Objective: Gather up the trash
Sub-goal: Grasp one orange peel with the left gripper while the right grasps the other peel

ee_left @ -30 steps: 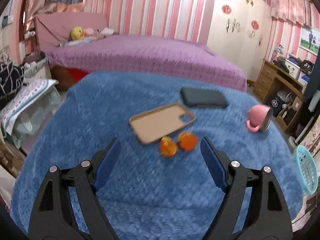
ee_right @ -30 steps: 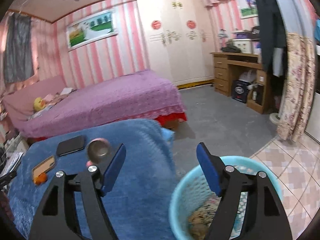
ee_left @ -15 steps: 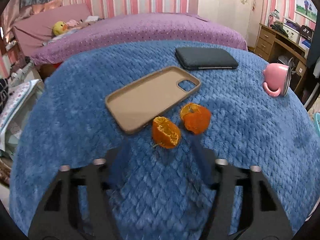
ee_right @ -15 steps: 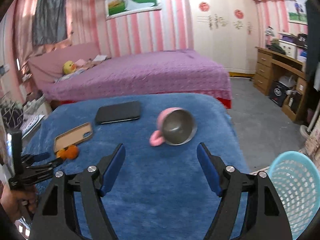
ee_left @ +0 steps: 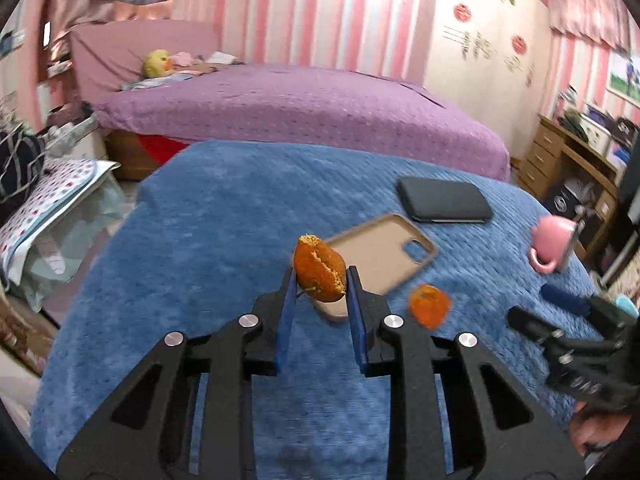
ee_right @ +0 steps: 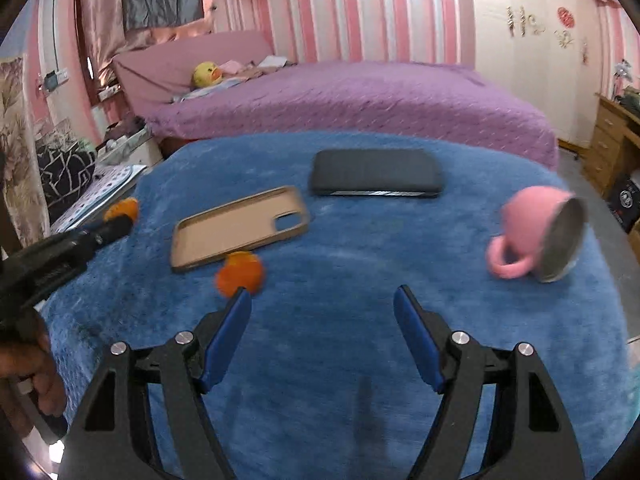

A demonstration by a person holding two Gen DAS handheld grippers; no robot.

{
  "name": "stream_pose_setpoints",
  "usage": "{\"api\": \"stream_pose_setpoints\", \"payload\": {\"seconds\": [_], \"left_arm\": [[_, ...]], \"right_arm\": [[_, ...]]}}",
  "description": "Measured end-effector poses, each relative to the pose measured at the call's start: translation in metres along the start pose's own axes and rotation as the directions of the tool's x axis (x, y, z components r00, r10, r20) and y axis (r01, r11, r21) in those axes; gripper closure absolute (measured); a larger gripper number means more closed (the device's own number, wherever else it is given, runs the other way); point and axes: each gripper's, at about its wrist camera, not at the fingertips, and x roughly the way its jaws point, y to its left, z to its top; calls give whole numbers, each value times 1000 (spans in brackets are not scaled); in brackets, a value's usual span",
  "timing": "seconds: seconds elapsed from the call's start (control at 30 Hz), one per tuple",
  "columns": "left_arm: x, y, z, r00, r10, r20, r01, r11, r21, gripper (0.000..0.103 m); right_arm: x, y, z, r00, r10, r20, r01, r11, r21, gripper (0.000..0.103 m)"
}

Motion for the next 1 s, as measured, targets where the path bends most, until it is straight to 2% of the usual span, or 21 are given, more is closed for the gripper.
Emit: {"api": "stream_pose_setpoints", "payload": {"seconds": [0.1, 0.33, 0.37, 0.43, 0.47, 0.53, 0.63, 0.83, 1.0], "left_arm": [[4, 16, -4, 1000, 20, -19, -20, 1000, -23, 80], [6, 35, -17, 998, 35, -43, -37, 999, -31, 80], [5, 36, -17, 998, 35, -43, -36, 999, -33, 80], [6, 37, -17, 999, 30, -43, -31, 999, -31, 80], [5, 36, -17, 999, 30, -41, -31, 999, -29, 80], [4, 32, -16, 999, 22, -39, -23, 999, -23, 80], [3, 25, -14, 999, 13, -31, -13, 1000, -17, 80], [-5, 9, -11, 1000, -15, -9, 15, 1000, -1, 80], [-12, -1, -8, 999, -44, 5, 44, 999, -9, 80]], "right_arm": [[20, 20, 2, 999, 34, -14, -34, 999, -1, 30], [60, 53, 2, 998, 3, -67, -8, 998, -64, 32], [68, 58, 1, 996, -4, -92, -3, 997, -81, 34], [82, 63, 1, 990, -19, -140, 3, 994, -112, 52], [78, 60, 0, 991, -17, -134, 2, 994, -111, 54], [76, 56, 0, 992, -12, -126, 1, 996, -93, 69], [70, 47, 1, 994, 34, -103, -39, 998, -49, 80], [40, 37, 2, 997, 67, -39, -68, 997, -47, 82], [-2, 21, 4, 997, 69, 24, -68, 996, -63, 82]]}}
